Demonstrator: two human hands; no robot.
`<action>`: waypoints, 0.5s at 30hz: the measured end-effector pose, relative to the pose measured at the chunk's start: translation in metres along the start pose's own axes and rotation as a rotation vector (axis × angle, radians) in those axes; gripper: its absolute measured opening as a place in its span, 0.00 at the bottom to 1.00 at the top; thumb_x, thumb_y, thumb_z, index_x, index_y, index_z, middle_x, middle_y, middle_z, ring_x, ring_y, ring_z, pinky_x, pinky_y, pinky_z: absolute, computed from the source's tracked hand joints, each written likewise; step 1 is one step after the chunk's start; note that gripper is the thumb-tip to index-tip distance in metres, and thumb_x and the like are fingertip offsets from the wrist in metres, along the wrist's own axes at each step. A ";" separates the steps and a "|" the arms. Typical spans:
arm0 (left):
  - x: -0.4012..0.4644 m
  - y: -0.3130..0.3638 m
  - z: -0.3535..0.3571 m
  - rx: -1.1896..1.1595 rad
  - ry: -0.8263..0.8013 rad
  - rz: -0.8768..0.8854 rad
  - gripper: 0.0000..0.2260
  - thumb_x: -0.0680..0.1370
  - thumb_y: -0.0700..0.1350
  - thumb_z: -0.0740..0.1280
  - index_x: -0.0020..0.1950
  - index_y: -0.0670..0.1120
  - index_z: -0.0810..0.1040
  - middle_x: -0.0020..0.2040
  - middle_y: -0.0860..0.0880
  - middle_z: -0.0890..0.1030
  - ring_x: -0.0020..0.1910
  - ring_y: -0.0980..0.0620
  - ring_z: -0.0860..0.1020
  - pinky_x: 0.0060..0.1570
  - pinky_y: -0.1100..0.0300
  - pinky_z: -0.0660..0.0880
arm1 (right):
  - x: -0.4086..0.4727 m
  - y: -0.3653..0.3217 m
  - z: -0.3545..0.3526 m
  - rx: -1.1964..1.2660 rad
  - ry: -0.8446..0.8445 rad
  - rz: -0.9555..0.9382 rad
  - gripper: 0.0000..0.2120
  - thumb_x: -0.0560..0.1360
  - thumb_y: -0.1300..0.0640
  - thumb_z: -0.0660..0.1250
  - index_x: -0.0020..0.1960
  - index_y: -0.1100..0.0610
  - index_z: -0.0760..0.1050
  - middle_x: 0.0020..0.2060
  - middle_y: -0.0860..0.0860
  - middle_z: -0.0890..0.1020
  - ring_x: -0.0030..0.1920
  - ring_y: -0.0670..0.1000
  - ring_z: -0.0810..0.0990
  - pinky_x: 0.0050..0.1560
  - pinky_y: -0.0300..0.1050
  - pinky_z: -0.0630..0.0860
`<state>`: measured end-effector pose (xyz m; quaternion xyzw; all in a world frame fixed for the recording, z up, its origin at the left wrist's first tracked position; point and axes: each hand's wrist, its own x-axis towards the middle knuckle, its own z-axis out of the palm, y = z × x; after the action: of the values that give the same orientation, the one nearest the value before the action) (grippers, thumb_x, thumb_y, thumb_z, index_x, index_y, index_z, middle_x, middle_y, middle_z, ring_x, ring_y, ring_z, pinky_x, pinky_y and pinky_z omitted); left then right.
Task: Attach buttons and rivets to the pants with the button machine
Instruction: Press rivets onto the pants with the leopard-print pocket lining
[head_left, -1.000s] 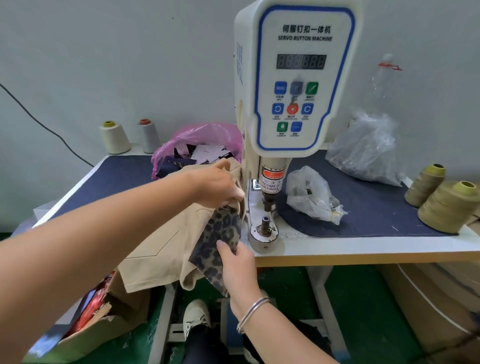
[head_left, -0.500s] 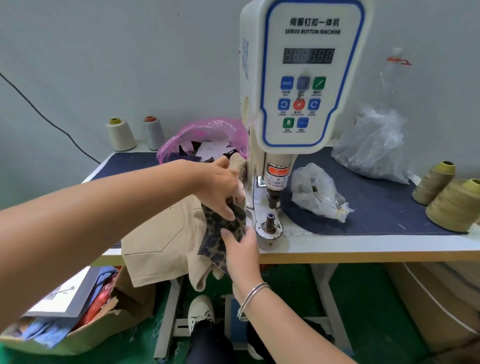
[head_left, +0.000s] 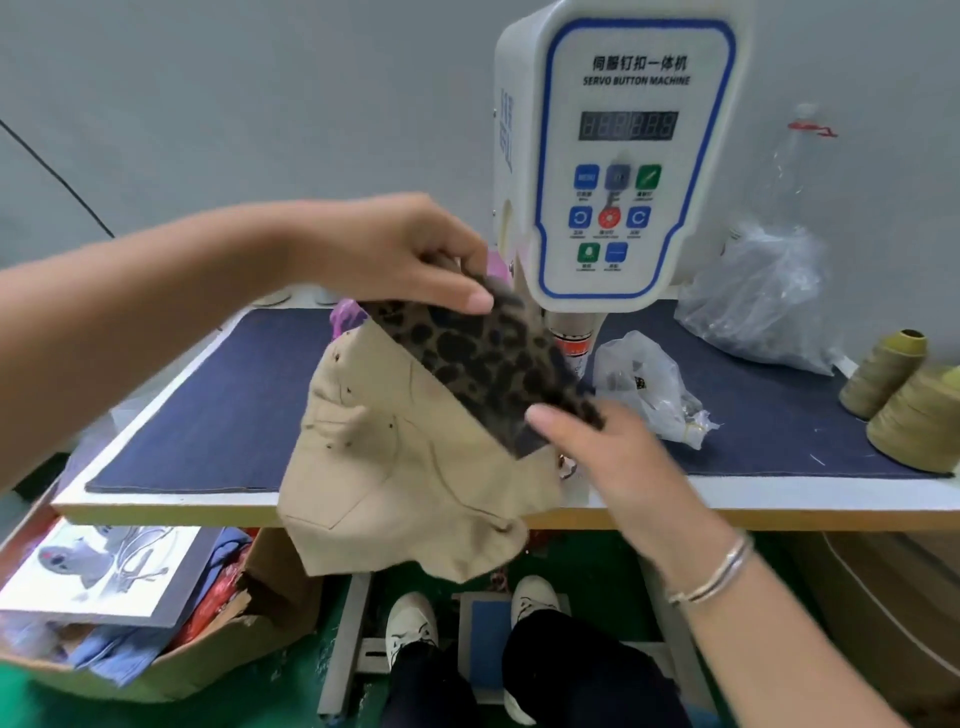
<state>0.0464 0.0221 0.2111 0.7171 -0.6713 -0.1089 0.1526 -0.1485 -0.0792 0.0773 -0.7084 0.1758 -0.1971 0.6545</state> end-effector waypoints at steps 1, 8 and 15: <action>-0.004 0.002 -0.007 -0.049 0.051 0.003 0.14 0.69 0.64 0.67 0.35 0.53 0.74 0.27 0.57 0.69 0.27 0.60 0.66 0.27 0.69 0.64 | -0.002 -0.015 -0.009 0.079 -0.035 -0.048 0.08 0.65 0.44 0.71 0.42 0.45 0.84 0.38 0.47 0.86 0.39 0.44 0.84 0.40 0.33 0.77; -0.015 -0.030 0.054 -0.377 -0.056 -0.177 0.19 0.71 0.62 0.68 0.27 0.51 0.72 0.27 0.58 0.64 0.28 0.58 0.62 0.29 0.64 0.58 | 0.003 -0.017 -0.050 -0.063 -0.087 0.193 0.26 0.59 0.42 0.73 0.47 0.61 0.82 0.45 0.62 0.84 0.43 0.57 0.81 0.46 0.48 0.77; -0.023 -0.038 0.127 -0.834 -0.188 -0.165 0.13 0.71 0.54 0.74 0.37 0.47 0.76 0.34 0.53 0.78 0.34 0.57 0.78 0.37 0.67 0.73 | -0.016 0.011 -0.076 0.048 -0.236 0.240 0.17 0.64 0.45 0.76 0.45 0.56 0.84 0.47 0.56 0.85 0.44 0.50 0.83 0.43 0.40 0.79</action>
<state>0.0342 0.0378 0.0785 0.6324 -0.5211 -0.4474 0.3583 -0.2012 -0.1369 0.0707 -0.6847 0.1763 -0.0372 0.7062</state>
